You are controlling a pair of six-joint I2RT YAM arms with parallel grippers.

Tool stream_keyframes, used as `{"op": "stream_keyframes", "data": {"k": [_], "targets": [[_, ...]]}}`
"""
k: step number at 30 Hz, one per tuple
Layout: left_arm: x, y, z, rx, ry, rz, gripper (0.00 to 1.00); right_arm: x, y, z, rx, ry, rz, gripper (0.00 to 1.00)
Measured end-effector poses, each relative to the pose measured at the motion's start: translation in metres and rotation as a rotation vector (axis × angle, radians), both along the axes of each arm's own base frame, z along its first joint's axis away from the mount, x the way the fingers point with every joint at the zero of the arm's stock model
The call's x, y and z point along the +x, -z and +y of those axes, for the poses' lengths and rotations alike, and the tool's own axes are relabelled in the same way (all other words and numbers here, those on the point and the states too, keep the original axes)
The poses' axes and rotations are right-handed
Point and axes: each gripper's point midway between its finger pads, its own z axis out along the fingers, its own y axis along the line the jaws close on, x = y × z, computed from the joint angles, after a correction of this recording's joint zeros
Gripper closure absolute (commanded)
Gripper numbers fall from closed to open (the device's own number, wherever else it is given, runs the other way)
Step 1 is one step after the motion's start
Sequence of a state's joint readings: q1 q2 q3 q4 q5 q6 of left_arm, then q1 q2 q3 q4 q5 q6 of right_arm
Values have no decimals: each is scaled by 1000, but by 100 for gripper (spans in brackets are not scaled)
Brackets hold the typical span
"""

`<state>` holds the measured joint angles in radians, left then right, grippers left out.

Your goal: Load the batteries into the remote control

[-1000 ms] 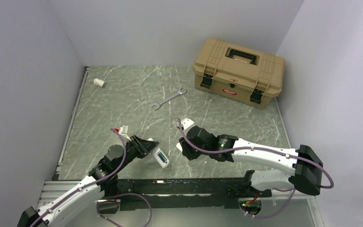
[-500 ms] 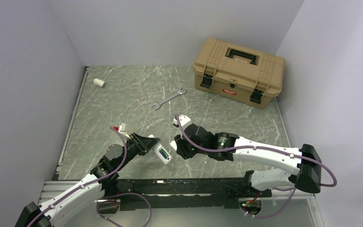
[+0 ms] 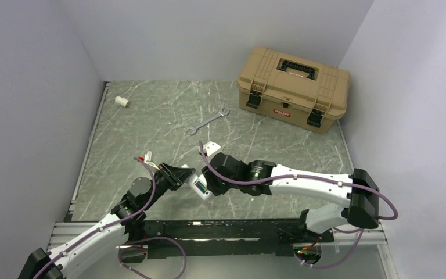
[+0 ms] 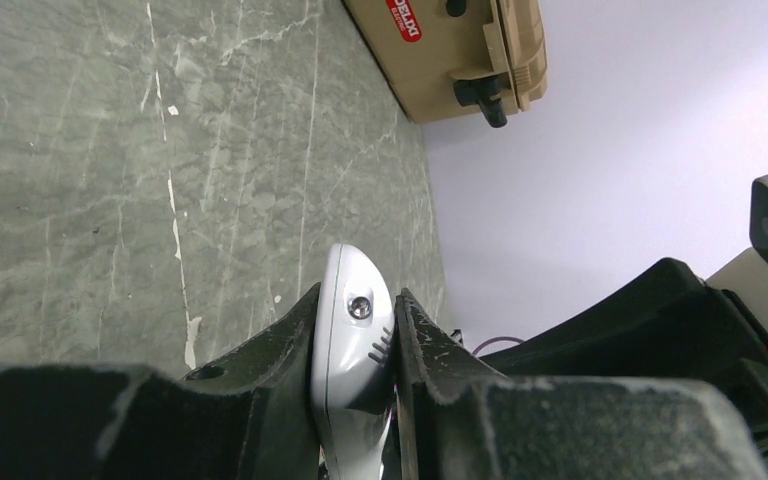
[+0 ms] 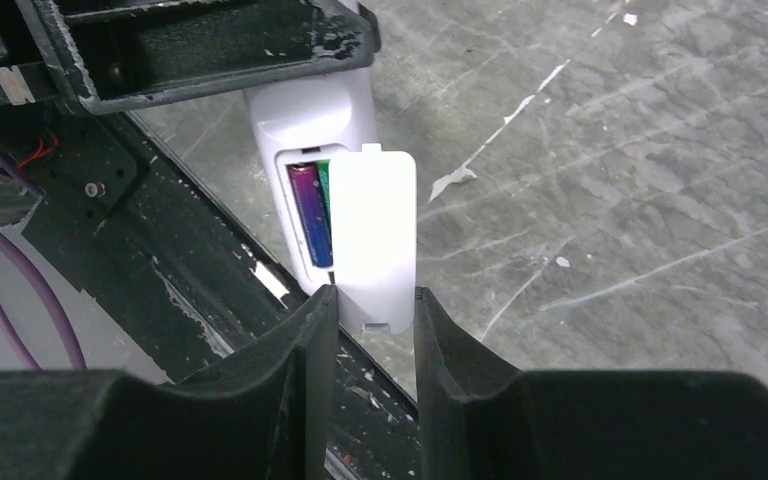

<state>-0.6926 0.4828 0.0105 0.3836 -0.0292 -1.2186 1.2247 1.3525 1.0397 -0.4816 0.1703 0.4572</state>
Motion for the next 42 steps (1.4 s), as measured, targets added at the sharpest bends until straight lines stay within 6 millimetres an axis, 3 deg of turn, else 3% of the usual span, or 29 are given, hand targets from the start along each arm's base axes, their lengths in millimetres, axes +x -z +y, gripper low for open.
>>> {"op": "stream_keyframes", "data": {"k": [11,23,42], "targets": [[1,0,-1,-24,-6,26,100,-7,6,17,-29,-33,9,85],[3,-3,2,-42,-26,24,100,-9,17,19,-60,-39,18,85],[4,-1,2,-39,-33,34,100,-13,17,23,-77,-59,16,85]]}}
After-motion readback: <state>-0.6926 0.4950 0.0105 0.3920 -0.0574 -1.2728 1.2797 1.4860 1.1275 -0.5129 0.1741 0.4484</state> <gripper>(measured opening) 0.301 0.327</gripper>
